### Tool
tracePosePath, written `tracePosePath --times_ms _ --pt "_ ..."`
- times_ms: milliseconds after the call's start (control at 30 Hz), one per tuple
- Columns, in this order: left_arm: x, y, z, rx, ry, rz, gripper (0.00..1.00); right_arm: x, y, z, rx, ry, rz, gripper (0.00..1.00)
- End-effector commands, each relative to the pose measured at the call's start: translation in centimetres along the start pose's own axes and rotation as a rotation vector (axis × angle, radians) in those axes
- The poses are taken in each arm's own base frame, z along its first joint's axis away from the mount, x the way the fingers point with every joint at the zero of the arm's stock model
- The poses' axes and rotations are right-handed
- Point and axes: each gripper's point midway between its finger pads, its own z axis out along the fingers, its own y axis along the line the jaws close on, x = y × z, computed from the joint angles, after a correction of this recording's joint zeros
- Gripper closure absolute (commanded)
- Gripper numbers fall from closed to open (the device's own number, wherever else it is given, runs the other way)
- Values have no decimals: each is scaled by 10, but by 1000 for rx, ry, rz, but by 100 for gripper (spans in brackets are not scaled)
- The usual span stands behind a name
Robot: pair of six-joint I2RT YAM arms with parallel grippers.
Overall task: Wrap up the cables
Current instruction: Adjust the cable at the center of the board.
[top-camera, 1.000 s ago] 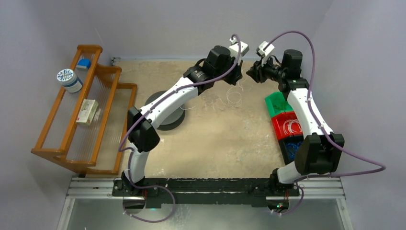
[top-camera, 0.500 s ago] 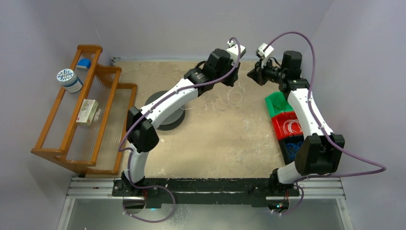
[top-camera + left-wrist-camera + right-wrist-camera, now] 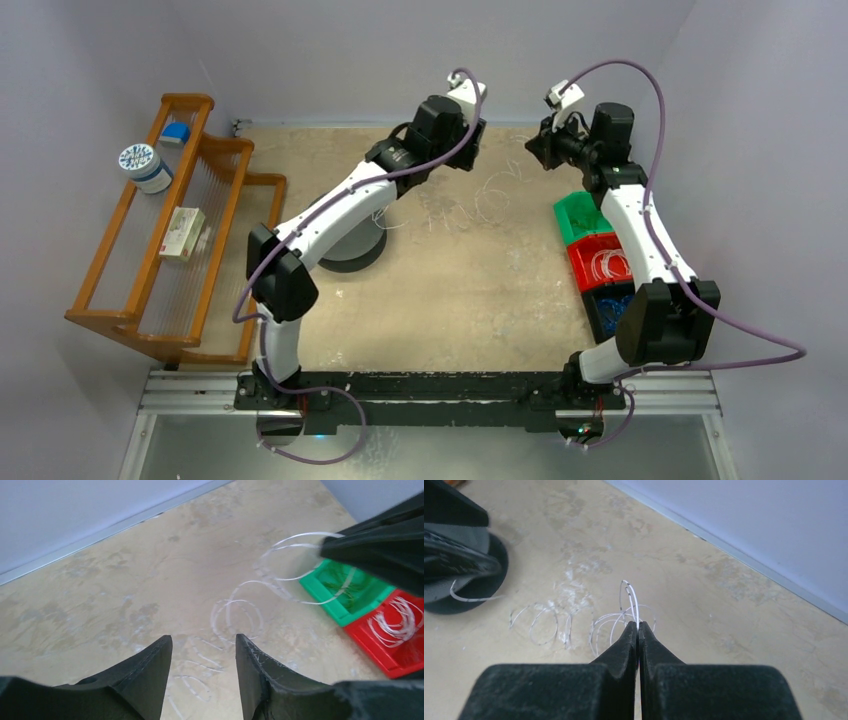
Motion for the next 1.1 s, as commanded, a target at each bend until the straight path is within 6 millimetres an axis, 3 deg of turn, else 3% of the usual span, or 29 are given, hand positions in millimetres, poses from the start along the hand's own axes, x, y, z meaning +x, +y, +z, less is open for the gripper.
tracePosePath --times_ms 0,133,267,333,467,567,633,733,767,833,967,1067 --pt "-27 55 -22 -130 -82 -61 51 -36 -35 -7 183 -98 45 100" --pt "-9 96 -29 -224 -65 -85 49 -52 -82 -19 436 -183 160 100" --pt "12 135 -38 -310 -50 -111 46 -48 -118 -19 613 -180 196 92" --pt "27 148 -40 -326 -30 -120 46 -33 -149 -26 720 -153 211 91" --pt "57 158 -38 -313 20 -113 46 -1 -190 -29 826 -87 251 90" --pt "63 159 -40 -285 46 -87 46 26 -213 -32 877 -15 282 87" --pt "62 160 -45 -278 54 -71 46 39 -217 -32 886 27 281 76" --pt "59 165 -58 -283 62 -48 46 39 -209 -35 861 24 269 58" --pt "58 168 -63 -286 65 -45 46 32 -206 -40 857 13 220 53" --pt "59 172 -74 -276 73 -30 45 10 -180 -38 740 -38 170 46" --pt "70 192 -101 -319 94 12 40 -25 -93 -17 409 -97 -17 38" --pt "87 223 -121 -375 137 -29 39 -38 -7 2 153 -136 -202 36"
